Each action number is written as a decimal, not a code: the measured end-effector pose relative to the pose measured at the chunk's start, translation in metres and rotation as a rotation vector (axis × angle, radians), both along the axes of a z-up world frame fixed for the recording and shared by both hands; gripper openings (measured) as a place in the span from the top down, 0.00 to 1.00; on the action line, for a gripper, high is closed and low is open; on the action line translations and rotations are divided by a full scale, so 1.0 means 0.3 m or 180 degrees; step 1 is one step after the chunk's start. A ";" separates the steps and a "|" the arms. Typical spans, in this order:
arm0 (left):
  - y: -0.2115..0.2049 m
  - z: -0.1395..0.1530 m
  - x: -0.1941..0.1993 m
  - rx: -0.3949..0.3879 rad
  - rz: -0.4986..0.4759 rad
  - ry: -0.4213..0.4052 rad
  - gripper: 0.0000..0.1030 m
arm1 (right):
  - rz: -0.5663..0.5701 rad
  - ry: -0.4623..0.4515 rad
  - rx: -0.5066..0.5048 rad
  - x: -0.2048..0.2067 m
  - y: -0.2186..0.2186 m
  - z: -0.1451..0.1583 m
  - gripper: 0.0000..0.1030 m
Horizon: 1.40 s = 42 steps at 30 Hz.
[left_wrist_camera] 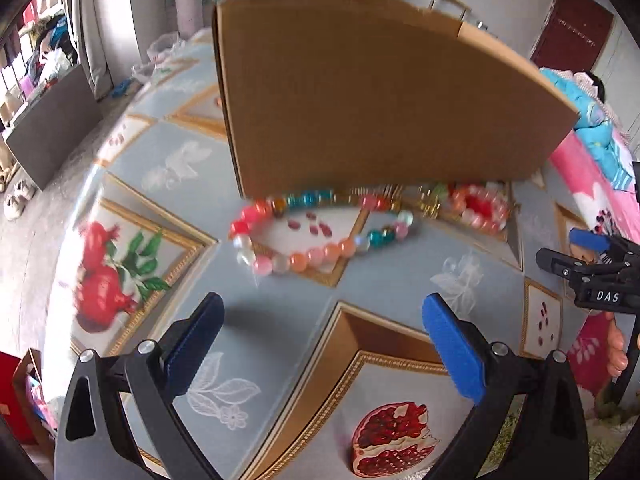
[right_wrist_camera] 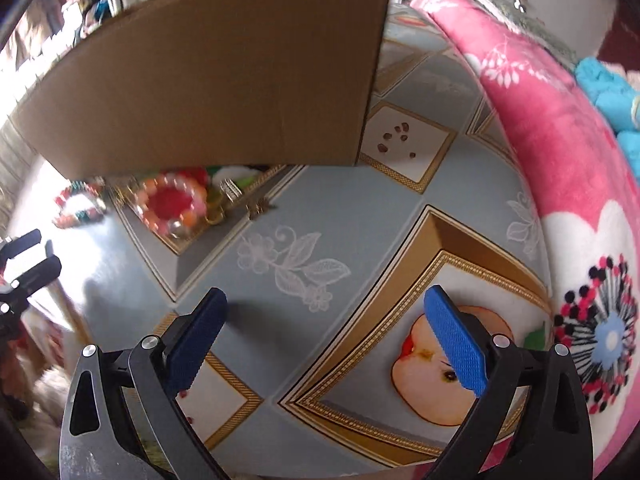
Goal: Organize jewelry
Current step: 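Open the left gripper to release the watch and withdraw from the box, then close the left gripper on the multicolour bead bracelet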
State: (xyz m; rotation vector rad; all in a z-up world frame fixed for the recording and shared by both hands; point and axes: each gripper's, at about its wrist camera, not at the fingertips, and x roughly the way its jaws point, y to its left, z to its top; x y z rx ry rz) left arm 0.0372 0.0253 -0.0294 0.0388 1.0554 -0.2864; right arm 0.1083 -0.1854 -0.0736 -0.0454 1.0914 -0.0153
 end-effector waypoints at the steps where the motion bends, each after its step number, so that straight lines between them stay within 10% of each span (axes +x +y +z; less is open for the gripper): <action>1: -0.003 -0.001 -0.002 0.0035 -0.0003 -0.0025 0.05 | 0.0033 -0.0064 -0.0061 -0.002 0.008 0.003 0.08; 6: -0.035 -0.013 -0.008 0.0376 -0.0094 -0.0096 0.05 | 0.0042 -0.0038 0.0021 -0.007 -0.005 -0.002 0.08; 20: -0.033 -0.017 -0.028 0.0329 -0.0174 -0.0188 0.05 | 0.0124 0.0026 0.0196 0.017 0.007 0.028 0.08; 27: 0.088 0.040 -0.015 -0.0212 -0.0036 -0.0383 0.06 | 0.0570 -0.0470 0.0948 0.017 0.126 0.181 0.08; 34: 0.157 0.087 0.027 -0.0520 0.0047 -0.0492 0.34 | 0.0753 -0.0159 0.1525 0.109 0.272 0.134 0.28; 42: 0.176 0.053 0.069 -0.0592 0.0037 -0.0315 0.62 | 0.0768 -0.0030 0.1324 0.141 0.370 0.101 0.53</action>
